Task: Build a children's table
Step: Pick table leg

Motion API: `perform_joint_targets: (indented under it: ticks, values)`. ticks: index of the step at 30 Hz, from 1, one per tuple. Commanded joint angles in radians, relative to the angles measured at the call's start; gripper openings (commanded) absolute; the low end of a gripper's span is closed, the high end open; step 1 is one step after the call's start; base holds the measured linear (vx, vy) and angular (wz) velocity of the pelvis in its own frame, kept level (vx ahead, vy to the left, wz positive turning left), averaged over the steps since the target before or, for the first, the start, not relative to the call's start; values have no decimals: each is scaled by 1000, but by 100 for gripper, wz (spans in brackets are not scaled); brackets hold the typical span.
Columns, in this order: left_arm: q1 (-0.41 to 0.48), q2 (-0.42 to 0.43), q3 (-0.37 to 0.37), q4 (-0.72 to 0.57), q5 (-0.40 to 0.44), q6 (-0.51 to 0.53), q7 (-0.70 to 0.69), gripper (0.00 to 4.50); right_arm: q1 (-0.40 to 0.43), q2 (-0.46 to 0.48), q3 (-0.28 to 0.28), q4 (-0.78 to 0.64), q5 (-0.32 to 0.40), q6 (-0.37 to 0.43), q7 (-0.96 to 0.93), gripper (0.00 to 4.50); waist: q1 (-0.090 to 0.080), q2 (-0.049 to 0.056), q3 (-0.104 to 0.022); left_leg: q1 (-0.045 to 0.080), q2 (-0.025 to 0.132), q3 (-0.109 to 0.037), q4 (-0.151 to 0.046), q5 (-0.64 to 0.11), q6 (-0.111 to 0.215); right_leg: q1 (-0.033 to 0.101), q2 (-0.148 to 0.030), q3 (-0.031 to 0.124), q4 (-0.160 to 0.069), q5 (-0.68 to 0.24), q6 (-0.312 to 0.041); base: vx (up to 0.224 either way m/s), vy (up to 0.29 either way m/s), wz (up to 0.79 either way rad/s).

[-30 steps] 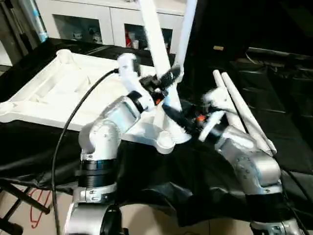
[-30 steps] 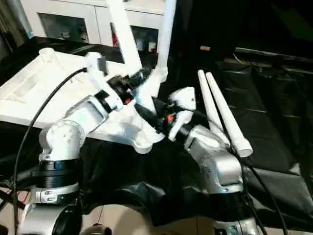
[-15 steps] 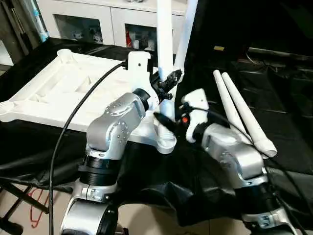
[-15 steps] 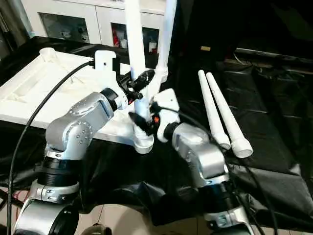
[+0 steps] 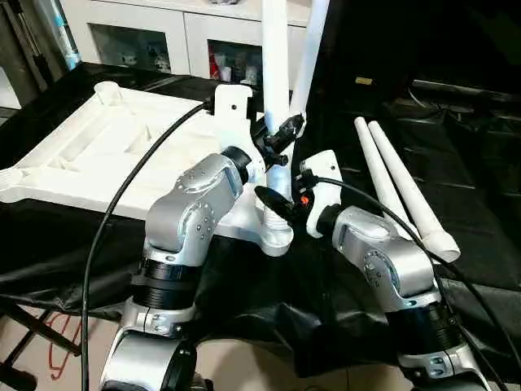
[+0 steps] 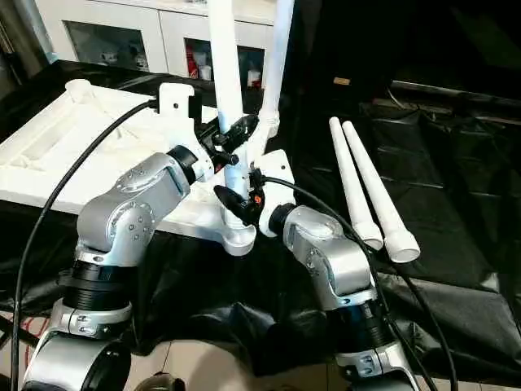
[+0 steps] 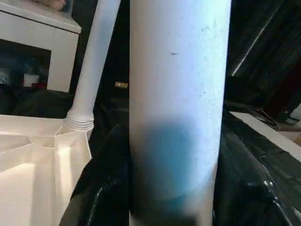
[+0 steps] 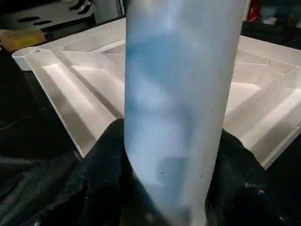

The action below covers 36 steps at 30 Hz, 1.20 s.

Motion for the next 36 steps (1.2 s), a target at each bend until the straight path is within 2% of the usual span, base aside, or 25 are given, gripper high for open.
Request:
perform_joint_targets:
  ticks: [1, 2, 3, 4, 6, 7, 9, 11, 12, 14, 15, 16, 17, 20, 22, 23, 27, 28, 29, 31, 33, 36]
  values:
    - [-11, 3, -3, -15, 4, 3, -1, 188, -12, -6, -19, 3, 15, 4, 13, 193, 2, -6, -77, 21, 28, -17, -59, -95, 1, 53, -69, 42, -65, -25, -160, 0, 0, 0]
    - [-9, 8, -7, -19, 0, 14, -10, 188, -9, -8, -21, -2, 28, 9, 26, 193, 2, -6, -77, 22, 27, -17, -59, -98, 2, 53, -69, 42, -66, -28, -160, 0, 0, 0]
    - [-6, 10, -6, -28, -17, 36, -21, 244, -4, -12, -24, -8, 39, 6, 41, 193, 2, -5, -77, 22, 28, -17, -59, -97, 2, 53, -69, 42, -65, -28, -161, 0, 0, 0]
    - [-1, 12, -8, -42, -41, 53, -48, 258, 1, -15, -29, -15, 54, 3, 61, 193, 2, -6, -77, 22, 28, -17, -59, -97, 1, 53, -69, 42, -64, -25, -163, 0, 0, 0]
    - [6, 13, -7, -63, -70, 72, -73, 258, 9, -22, -35, -27, 76, -3, 94, 193, 4, -6, -77, 21, 27, -16, -58, -99, 6, 54, -70, 42, -65, -26, -170, 0, 0, 0]
    - [4, 12, 1, -66, -88, 72, -87, 263, 15, -34, -37, -38, 93, -11, 131, 193, 5, 1, -77, 21, 28, -17, -58, -96, 6, 53, -70, 42, -62, -18, -175, 0, 0, 0]
    - [2, 19, 14, -70, -125, 77, -129, 291, 28, -61, -43, -65, 134, -18, 208, 192, 8, -3, -77, 22, 27, -16, -57, -106, 12, 56, -68, 41, -66, -15, -178, 0, 0, 0]
    - [1, 19, 64, -63, -200, 88, -177, 300, 40, -91, -55, -87, 177, -6, 275, 192, 8, 0, -77, 21, 26, -16, -57, -105, 15, 56, -69, 40, -64, -11, -186, 0, 0, 0]
    - [1, 16, 88, -61, -237, 98, -193, 302, 42, -97, -60, -91, 190, 0, 291, 192, 10, -3, -75, 21, 27, -15, -57, -114, 15, 56, -69, 41, -67, -28, -191, 0, 0, 0]
    - [2, 13, 107, -60, -267, 106, -207, 315, 45, -103, -63, -94, 200, 4, 306, 192, 9, -3, -74, 21, 28, -16, -59, -127, 13, 54, -70, 40, -70, -58, -193, 0, 0, 0]
    - [5, 19, 146, -59, -343, 138, -251, 318, 52, -122, -67, -104, 231, 15, 361, 192, 8, 0, -74, 22, 26, -16, -58, -136, 7, 55, -69, 39, -71, -77, -193, 0, 0, 0]
    - [6, 23, 155, -61, -364, 148, -269, 318, 56, -129, -67, -109, 242, 20, 379, 192, 10, -2, -75, 23, 25, -15, -57, -136, 9, 57, -70, 40, -72, -76, -195, 0, 0, 0]
    - [11, 37, 178, -65, -426, 179, -324, 318, 66, -149, -68, -121, 274, 34, 432, 192, 11, -3, -77, 21, 25, -16, -57, -121, 16, 57, -67, 39, -68, -57, -198, 0, 0, 0]
    - [9, 52, 196, -58, -480, 205, -378, 318, 69, -178, -64, -120, 302, 46, 482, 192, 10, -1, -75, 23, 27, -16, -56, -123, 23, 54, -68, 38, -69, -64, -206, 0, 0, 0]
    - [4, 61, 196, -47, -492, 215, -392, 318, 70, -192, -56, -117, 301, 42, 500, 192, 11, -1, -75, 23, 27, -16, -57, -127, 22, 54, -67, 38, -70, -75, -203, 0, 0, 0]
    - [4, 74, 179, -43, -484, 219, -411, 291, 69, -199, -54, -114, 301, 44, 512, 192, 11, -1, -75, 23, 28, -17, -58, -126, 18, 54, -68, 38, -71, -82, -199, 0, 0, 0]
    - [11, 94, 144, -48, -468, 220, -431, 279, 66, -208, -53, -112, 303, 45, 522, 192, 13, 1, -75, 25, 29, -17, -59, -137, 8, 52, -70, 39, -74, -110, -188, 0, 0, 0]
    - [13, 96, 137, -51, -463, 218, -430, 253, 66, -209, -53, -113, 303, 44, 522, 192, 14, 1, -74, 26, 30, -17, -60, -138, 6, 52, -70, 39, -74, -113, -186, 0, 0, 0]
    - [12, 97, 132, -46, -459, 215, -428, 253, 64, -214, -52, -109, 304, 42, 524, 192, 14, 4, -75, 26, 30, -17, -60, -140, 0, 51, -69, 39, -74, -110, -184, 0, 0, 0]
    - [10, 100, 122, -39, -443, 206, -425, 244, 62, -216, -52, -107, 305, 41, 527, 192, 15, 3, -75, 25, 30, -18, -60, -140, -2, 52, -69, 39, -74, -107, -183, 0, 0, 0]
    - [9, 104, 109, -31, -421, 190, -426, 214, 60, -217, -53, -105, 303, 40, 528, 192, 14, 1, -75, 24, 29, -18, -61, -142, -2, 53, -69, 39, -75, -113, -177, 0, 0, 0]
    - [7, 104, 100, -20, -402, 170, -416, 206, 59, -218, -54, -107, 297, 43, 528, 192, 13, 1, -75, 24, 29, -18, -60, -139, -2, 53, -69, 39, -75, -111, -177, 0, 0, 0]
